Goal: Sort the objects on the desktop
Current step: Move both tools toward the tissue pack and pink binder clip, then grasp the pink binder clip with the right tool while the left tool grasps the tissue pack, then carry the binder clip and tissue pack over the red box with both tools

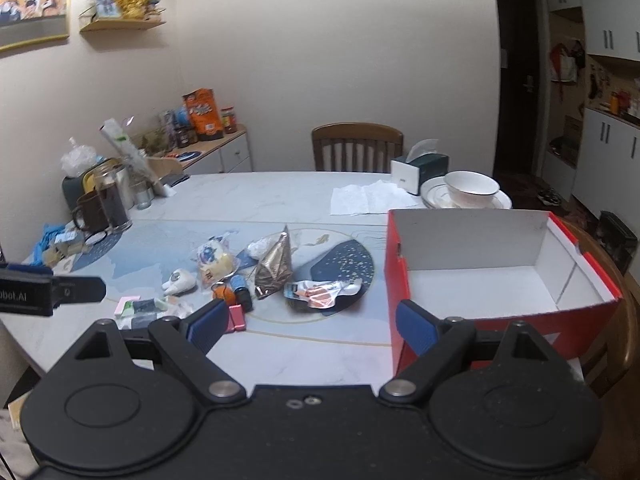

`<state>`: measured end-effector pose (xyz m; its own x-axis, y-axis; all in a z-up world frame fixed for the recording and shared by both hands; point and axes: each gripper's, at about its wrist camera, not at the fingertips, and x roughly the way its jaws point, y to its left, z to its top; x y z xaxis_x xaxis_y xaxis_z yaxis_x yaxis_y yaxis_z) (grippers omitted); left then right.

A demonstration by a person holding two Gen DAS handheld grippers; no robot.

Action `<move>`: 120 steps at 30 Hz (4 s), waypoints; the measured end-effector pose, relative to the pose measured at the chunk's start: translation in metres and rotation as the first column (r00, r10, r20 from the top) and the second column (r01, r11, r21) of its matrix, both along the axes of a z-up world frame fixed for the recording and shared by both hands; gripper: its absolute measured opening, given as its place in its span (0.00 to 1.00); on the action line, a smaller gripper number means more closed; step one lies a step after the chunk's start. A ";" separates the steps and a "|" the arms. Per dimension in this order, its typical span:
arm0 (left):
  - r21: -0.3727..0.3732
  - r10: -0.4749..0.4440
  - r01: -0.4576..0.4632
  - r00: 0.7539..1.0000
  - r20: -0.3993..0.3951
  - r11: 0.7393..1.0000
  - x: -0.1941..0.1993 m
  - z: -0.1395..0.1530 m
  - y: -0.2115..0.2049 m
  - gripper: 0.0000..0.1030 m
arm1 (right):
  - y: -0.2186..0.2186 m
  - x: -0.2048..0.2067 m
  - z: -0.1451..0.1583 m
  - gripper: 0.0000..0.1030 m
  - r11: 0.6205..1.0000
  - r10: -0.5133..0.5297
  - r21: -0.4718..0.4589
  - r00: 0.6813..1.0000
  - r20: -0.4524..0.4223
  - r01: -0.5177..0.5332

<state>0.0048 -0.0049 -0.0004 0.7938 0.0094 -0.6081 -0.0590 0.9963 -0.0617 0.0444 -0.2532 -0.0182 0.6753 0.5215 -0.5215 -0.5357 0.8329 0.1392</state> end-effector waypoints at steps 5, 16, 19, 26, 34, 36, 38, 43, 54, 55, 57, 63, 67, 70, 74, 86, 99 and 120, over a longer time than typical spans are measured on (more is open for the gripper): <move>0.033 -0.003 0.002 1.000 0.016 0.999 0.000 -0.012 0.007 1.00 | 0.009 0.002 -0.002 0.88 0.999 0.040 -0.022 0.999 0.013 -0.040; 0.101 -0.093 0.096 0.995 -0.033 0.990 0.029 -0.058 0.039 1.00 | 0.048 0.022 -0.022 0.88 0.998 0.048 -0.048 0.998 -0.039 -0.050; 0.109 -0.185 0.188 0.982 -0.036 0.976 0.040 -0.065 0.050 1.00 | 0.063 0.028 -0.027 0.88 0.997 0.054 -0.049 0.997 -0.061 -0.057; 0.201 -0.386 0.390 0.920 -0.059 0.899 0.067 -0.082 0.067 1.00 | 0.110 0.043 -0.043 0.88 0.993 0.051 -0.103 0.993 -0.105 -0.062; 0.178 -0.574 0.596 0.803 -0.161 0.783 0.102 -0.114 0.082 1.00 | 0.157 0.062 -0.074 0.87 0.985 0.036 -0.163 0.986 -0.160 -0.062; 0.169 -0.598 0.625 0.780 -0.185 0.762 0.109 -0.121 0.086 1.00 | 0.167 0.066 -0.081 0.87 0.982 0.029 -0.181 0.983 -0.179 -0.062; 0.162 -0.616 0.647 0.761 -0.202 0.746 0.116 -0.127 0.089 1.00 | 0.177 0.071 -0.088 0.87 0.978 0.025 -0.200 0.982 -0.190 -0.064; 0.122 -0.663 0.697 0.712 -0.231 0.706 0.129 -0.138 0.094 1.00 | 0.193 0.083 -0.101 0.86 0.977 0.006 -0.204 0.969 -0.245 -0.058; 0.073 -0.679 0.718 0.682 -0.271 0.692 0.139 -0.155 0.099 0.99 | 0.212 0.098 -0.116 0.86 0.972 -0.021 -0.227 0.950 -0.312 -0.053; 0.068 -0.677 0.715 0.684 -0.271 0.695 0.138 -0.155 0.099 1.00 | 0.213 0.099 -0.117 0.85 0.973 -0.026 -0.227 0.948 -0.318 -0.049; 0.065 -0.674 0.711 0.688 -0.269 0.700 0.139 -0.155 0.099 0.99 | 0.214 0.101 -0.119 0.85 0.971 -0.033 -0.234 0.947 -0.321 -0.045; 0.066 -0.660 0.697 0.702 -0.267 0.714 0.139 -0.154 0.099 0.96 | 0.216 0.102 -0.123 0.84 0.968 -0.032 -0.246 0.944 -0.327 -0.053; 0.067 -0.645 0.680 0.718 -0.263 0.730 0.139 -0.151 0.101 0.88 | 0.218 0.102 -0.123 0.82 0.965 -0.030 -0.257 0.946 -0.321 -0.056; 0.068 -0.638 0.672 0.726 -0.256 0.737 0.138 -0.150 0.101 0.80 | 0.220 0.101 -0.122 0.75 0.961 -0.020 -0.270 0.950 -0.310 -0.068; 0.067 -0.629 0.662 0.735 -0.252 0.746 0.137 -0.148 0.101 0.75 | 0.223 0.099 -0.119 0.55 0.959 0.009 -0.267 0.952 -0.305 -0.094; 0.059 -0.619 0.648 0.748 -0.239 0.759 0.136 -0.146 0.102 0.63 | 0.212 0.087 -0.112 0.48 0.937 0.017 -0.317 0.928 -0.372 -0.145; 0.032 -0.607 0.631 0.757 -0.240 0.775 0.139 -0.144 0.103 0.54 | 0.196 0.087 -0.088 0.48 0.916 0.016 -0.354 0.896 -0.443 -0.191; -0.017 -0.619 0.633 0.751 -0.228 0.774 0.133 -0.123 0.088 0.34 | 0.150 0.076 -0.052 0.48 0.948 -0.041 -0.308 0.926 -0.376 -0.082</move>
